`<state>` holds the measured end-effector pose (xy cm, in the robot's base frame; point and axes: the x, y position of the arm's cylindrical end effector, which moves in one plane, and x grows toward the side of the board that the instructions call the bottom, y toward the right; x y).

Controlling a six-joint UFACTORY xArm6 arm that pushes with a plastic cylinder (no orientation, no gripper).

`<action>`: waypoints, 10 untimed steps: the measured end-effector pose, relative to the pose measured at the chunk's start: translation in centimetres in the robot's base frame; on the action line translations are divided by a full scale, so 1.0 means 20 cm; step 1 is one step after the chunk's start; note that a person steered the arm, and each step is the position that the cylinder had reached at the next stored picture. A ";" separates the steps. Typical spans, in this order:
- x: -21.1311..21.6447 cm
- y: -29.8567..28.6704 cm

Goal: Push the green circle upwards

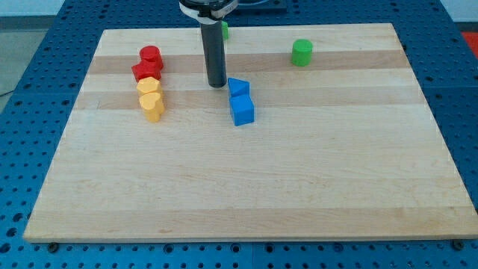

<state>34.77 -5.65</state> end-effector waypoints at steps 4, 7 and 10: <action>-0.07 0.00; -0.07 0.67; -0.44 0.79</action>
<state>25.97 10.09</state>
